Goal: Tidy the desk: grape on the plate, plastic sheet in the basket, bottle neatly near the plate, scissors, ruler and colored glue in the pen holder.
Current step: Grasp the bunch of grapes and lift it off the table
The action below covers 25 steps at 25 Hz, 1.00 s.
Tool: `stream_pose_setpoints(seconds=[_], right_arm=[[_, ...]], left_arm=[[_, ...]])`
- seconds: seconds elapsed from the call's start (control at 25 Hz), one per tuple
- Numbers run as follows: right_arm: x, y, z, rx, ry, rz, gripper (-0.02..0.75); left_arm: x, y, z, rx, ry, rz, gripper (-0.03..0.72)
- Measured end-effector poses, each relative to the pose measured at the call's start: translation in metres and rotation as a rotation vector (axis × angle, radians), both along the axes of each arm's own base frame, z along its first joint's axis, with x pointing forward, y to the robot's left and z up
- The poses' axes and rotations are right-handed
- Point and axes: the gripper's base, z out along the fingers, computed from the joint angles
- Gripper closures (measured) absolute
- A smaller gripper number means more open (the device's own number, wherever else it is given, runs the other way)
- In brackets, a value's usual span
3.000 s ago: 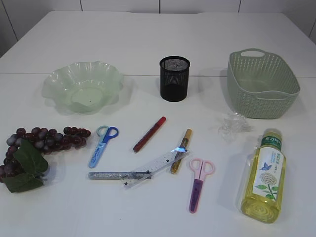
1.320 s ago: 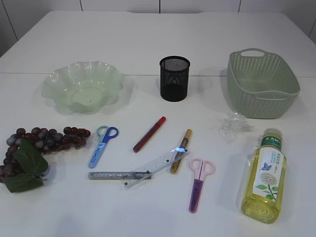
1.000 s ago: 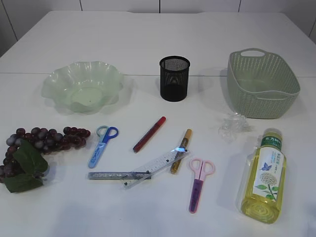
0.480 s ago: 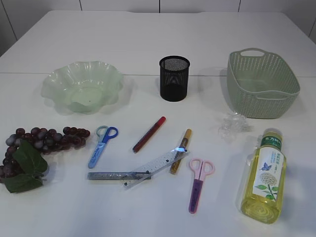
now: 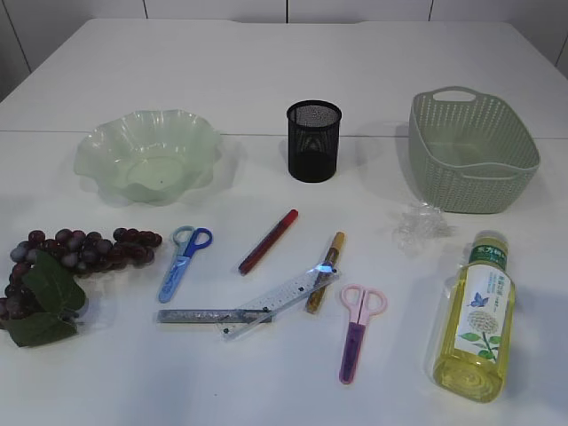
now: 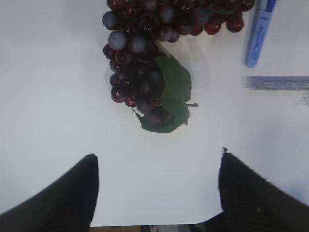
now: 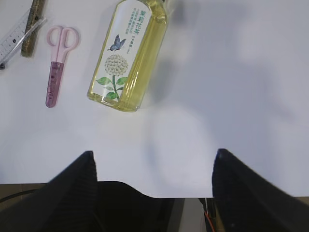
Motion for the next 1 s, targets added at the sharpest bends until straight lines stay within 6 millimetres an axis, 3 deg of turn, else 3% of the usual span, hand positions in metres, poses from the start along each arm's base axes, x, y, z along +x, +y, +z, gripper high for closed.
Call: stream_pose_setpoints(seconds=[0.28, 1.0], right_arm=[[-0.001, 0.000, 0.000, 0.003, 0.013, 0.003, 0.162], [-0.003, 0.001, 0.000, 0.005, 0.037, 0.006, 0.162]], left_arm=[[0.028, 0.005, -0.035, 0.077, 0.101, -0.002, 0.105], [0.064, 0.015, -0.094, 0.051, 0.209, 0.061, 0.103]])
